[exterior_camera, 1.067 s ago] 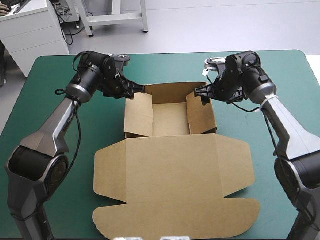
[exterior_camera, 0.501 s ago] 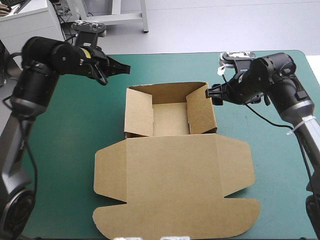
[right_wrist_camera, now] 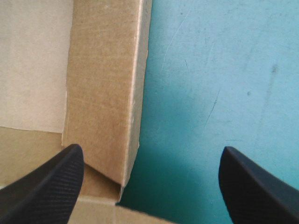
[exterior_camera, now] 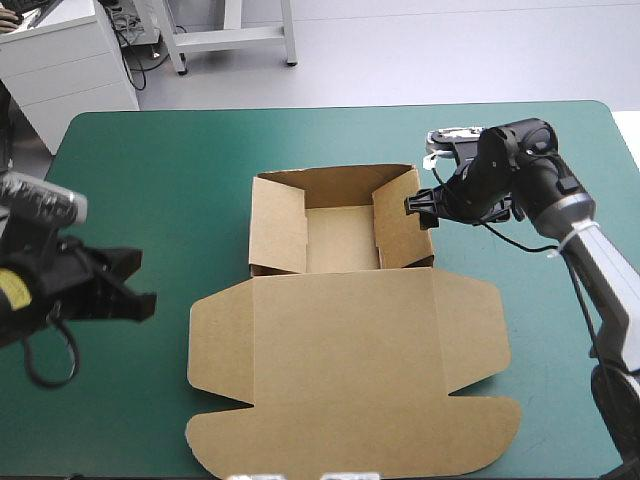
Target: Fold the box
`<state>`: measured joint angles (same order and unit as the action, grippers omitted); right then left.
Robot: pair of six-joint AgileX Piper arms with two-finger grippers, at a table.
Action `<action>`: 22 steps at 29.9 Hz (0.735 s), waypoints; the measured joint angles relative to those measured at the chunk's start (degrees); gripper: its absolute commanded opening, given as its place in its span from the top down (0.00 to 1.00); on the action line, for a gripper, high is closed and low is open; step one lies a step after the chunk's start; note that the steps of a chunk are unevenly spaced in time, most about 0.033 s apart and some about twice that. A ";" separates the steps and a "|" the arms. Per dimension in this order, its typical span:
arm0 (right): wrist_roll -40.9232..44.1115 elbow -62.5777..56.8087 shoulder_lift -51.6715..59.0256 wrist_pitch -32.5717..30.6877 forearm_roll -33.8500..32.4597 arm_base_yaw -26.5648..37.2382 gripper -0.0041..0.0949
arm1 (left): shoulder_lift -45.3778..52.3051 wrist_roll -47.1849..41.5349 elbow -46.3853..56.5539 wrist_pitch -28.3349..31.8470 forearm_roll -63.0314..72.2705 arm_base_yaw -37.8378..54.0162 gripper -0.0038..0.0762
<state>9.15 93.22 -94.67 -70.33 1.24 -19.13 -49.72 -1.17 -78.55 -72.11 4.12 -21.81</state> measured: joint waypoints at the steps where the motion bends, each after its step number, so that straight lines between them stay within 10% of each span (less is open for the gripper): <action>1: -0.05 0.00 -0.88 0.38 0.00 0.00 0.22 | 3.03 0.50 2.79 0.00 0.05 0.00 0.99; 22: -0.15 6.93 -15.44 4.07 2.14 -0.61 0.22 | 29.40 3.84 36.76 6.20 0.22 0.00 0.99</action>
<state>8.99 100.15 -110.11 -66.25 3.38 -19.74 -20.32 2.66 -41.79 -65.91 4.34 -21.81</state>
